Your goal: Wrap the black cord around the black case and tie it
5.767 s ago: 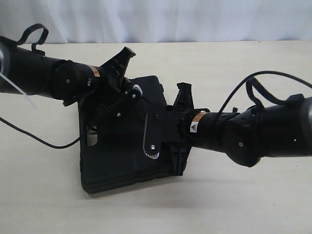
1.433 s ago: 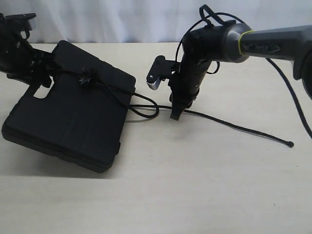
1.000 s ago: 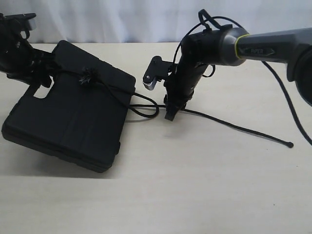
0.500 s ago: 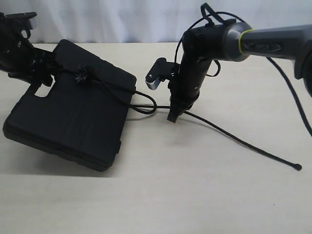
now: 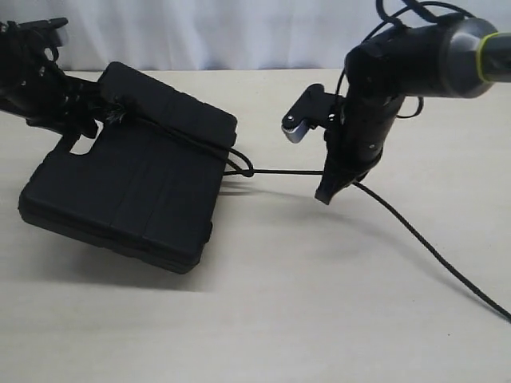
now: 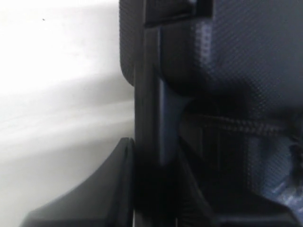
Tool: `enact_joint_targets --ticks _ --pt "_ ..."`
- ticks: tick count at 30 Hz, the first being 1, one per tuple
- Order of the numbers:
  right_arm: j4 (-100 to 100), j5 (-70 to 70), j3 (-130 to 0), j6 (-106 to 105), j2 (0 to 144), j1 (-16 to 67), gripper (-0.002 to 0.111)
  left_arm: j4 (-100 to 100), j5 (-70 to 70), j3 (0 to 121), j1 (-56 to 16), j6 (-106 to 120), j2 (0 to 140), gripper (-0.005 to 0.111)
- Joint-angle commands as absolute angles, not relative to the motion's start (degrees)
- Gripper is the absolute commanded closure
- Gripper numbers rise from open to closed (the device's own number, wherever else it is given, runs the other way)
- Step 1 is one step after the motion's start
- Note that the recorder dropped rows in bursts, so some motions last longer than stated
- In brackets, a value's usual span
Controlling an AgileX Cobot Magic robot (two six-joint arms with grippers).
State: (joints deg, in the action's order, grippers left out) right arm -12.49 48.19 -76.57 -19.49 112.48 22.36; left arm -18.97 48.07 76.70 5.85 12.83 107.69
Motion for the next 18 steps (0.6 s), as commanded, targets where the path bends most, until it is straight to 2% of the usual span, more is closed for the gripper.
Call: enact_joint_targets --ticks 1,9,18 --pt "-16.18 50.84 -72.62 -15.57 109.13 17.53 0.104 -17.87 45.82 77.41 6.55 12.00 106.53 0.107" --pt "-16.40 49.26 -68.76 -13.22 108.27 11.91 0.104 -20.73 44.71 76.46 6.55 12.00 106.53 0.107" --pt "-15.97 40.17 -68.28 -10.67 108.27 11.17 0.104 -26.01 28.40 67.99 6.55 12.23 106.53 0.107"
